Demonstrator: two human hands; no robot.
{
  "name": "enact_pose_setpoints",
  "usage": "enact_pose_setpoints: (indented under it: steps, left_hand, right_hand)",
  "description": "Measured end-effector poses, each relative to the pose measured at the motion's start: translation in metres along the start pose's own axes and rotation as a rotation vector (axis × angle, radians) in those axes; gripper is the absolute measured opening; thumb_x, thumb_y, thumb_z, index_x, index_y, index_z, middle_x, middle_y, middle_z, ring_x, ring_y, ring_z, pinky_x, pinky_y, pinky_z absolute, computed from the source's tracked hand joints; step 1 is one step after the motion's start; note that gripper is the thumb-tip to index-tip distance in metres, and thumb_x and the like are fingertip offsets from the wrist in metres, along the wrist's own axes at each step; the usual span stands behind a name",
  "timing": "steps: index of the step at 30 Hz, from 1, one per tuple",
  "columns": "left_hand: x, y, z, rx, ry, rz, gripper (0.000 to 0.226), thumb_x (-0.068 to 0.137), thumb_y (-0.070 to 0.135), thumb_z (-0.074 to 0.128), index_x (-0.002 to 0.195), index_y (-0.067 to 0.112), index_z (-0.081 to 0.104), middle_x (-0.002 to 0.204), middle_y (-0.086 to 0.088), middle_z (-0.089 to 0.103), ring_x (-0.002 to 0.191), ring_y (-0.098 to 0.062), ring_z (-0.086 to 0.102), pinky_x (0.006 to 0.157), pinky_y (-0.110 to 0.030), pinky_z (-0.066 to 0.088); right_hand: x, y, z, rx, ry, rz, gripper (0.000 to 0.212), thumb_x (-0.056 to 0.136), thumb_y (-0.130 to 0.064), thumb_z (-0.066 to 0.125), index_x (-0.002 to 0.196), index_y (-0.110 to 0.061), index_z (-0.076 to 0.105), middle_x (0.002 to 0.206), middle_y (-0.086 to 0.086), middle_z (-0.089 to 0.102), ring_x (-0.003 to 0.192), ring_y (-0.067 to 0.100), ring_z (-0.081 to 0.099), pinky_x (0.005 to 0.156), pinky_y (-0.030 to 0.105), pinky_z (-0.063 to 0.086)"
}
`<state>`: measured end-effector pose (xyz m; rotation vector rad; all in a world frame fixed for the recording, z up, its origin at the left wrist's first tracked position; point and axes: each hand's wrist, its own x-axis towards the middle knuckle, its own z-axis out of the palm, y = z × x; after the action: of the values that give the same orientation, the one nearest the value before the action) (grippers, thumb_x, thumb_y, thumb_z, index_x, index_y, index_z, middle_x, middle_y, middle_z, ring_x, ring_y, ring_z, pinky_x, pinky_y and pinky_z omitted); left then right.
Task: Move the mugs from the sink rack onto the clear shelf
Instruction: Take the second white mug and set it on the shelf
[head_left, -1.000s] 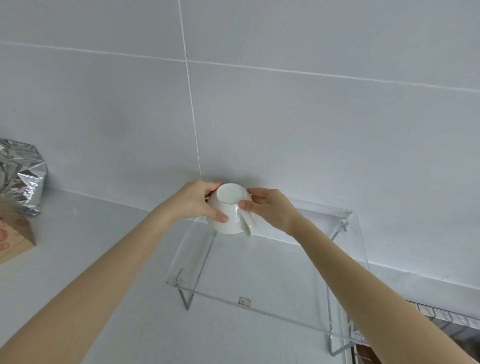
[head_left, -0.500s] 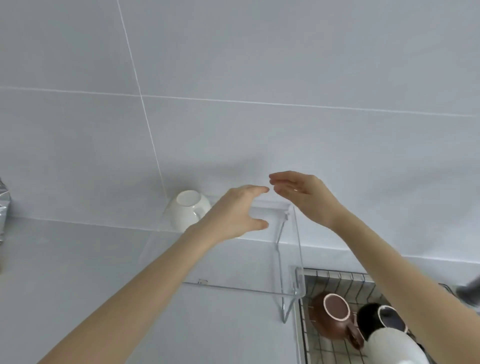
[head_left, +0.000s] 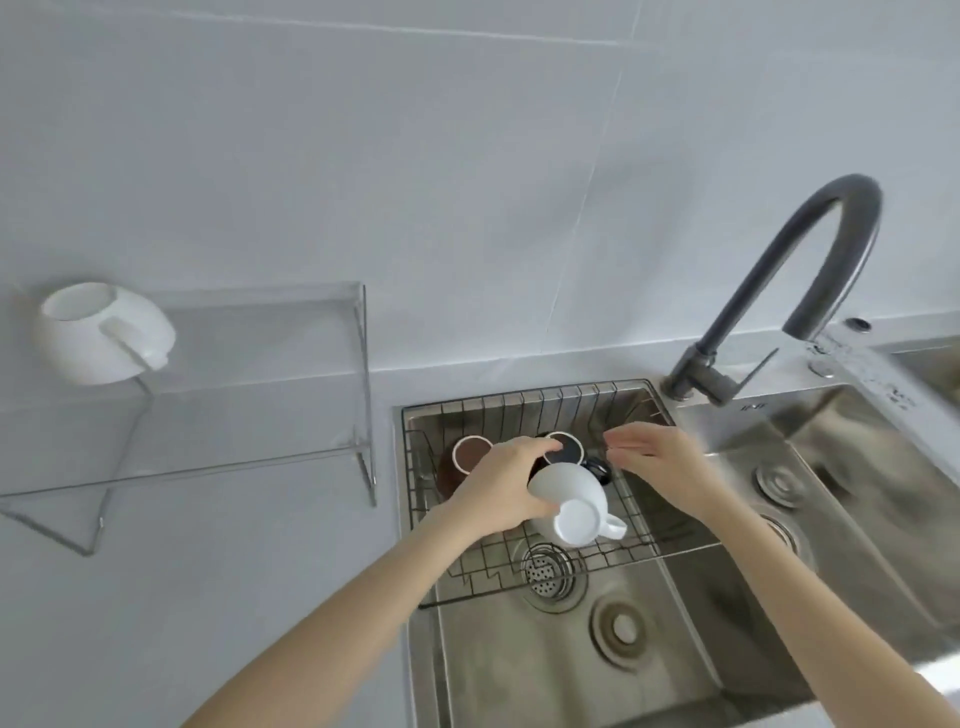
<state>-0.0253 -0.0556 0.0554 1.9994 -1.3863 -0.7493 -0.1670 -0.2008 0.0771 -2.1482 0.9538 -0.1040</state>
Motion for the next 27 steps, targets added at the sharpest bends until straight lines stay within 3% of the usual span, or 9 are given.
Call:
enact_pose_setpoints:
  steps: [3, 7, 10, 15, 22, 27]
  left_hand:
    - [0.010, -0.018, 0.032, 0.073, -0.045, -0.020, 0.077, 0.071, 0.015, 0.074, 0.138, 0.016, 0.037, 0.146, -0.006, 0.039, 0.134, -0.023, 0.036, 0.110, -0.036, 0.031]
    - [0.015, -0.040, 0.056, 0.328, -0.110, 0.015, 0.081, 0.075, 0.006, 0.068, 0.142, 0.016, 0.022, 0.154, -0.009, 0.019, 0.142, -0.023, 0.019, 0.105, -0.041, 0.041]
    - [0.020, -0.047, 0.064, 0.333, -0.106, 0.052, 0.083, 0.076, 0.009, 0.069, 0.142, 0.013, 0.020, 0.154, -0.008, 0.016, 0.142, -0.023, 0.018, 0.105, -0.039, 0.042]
    - [0.029, -0.049, 0.077, 0.247, -0.049, 0.061, 0.085, 0.075, 0.019, 0.072, 0.142, 0.009, 0.021, 0.152, -0.012, 0.023, 0.141, -0.024, 0.022, 0.111, -0.040, 0.036]
    - [0.029, -0.053, 0.078, 0.210, -0.031, 0.068, 0.084, 0.076, 0.018, 0.071, 0.143, 0.007, 0.021, 0.153, -0.015, 0.025, 0.144, -0.024, 0.019, 0.115, -0.033, 0.024]
    - [0.023, -0.043, 0.048, 0.221, -0.001, 0.082, 0.085, 0.074, 0.017, 0.073, 0.142, 0.008, 0.024, 0.153, -0.015, 0.027, 0.143, -0.023, 0.020, 0.115, -0.035, 0.026]
  right_hand:
    - [-0.001, 0.031, 0.020, -0.033, -0.082, 0.086, 0.038, 0.079, -0.018, 0.068, 0.115, -0.012, 0.061, 0.118, 0.005, 0.067, 0.103, 0.014, 0.061, 0.093, 0.027, 0.044]
    - [0.005, 0.059, 0.038, -0.042, -0.207, 0.174, 0.067, 0.068, -0.025, 0.076, 0.128, -0.019, 0.047, 0.126, 0.005, 0.058, 0.117, 0.019, 0.052, 0.100, 0.034, 0.042]
    - [0.011, 0.066, 0.050, -0.059, -0.234, 0.155, 0.082, 0.060, -0.023, 0.081, 0.131, -0.020, 0.041, 0.125, 0.005, 0.057, 0.116, 0.021, 0.053, 0.100, 0.036, 0.043]
    - [0.014, 0.071, 0.060, -0.023, -0.168, 0.124, 0.084, 0.059, -0.017, 0.081, 0.132, -0.019, 0.039, 0.120, 0.007, 0.058, 0.111, 0.023, 0.055, 0.097, 0.036, 0.046]
    - [0.014, 0.071, 0.058, 0.016, -0.124, 0.100, 0.083, 0.055, -0.015, 0.084, 0.130, -0.020, 0.048, 0.113, 0.008, 0.066, 0.106, 0.020, 0.060, 0.099, 0.039, 0.048]
    - [0.012, 0.040, 0.044, -0.016, -0.111, 0.049, 0.082, 0.056, -0.016, 0.084, 0.130, -0.020, 0.048, 0.115, 0.005, 0.067, 0.101, 0.011, 0.060, 0.097, 0.028, 0.047]
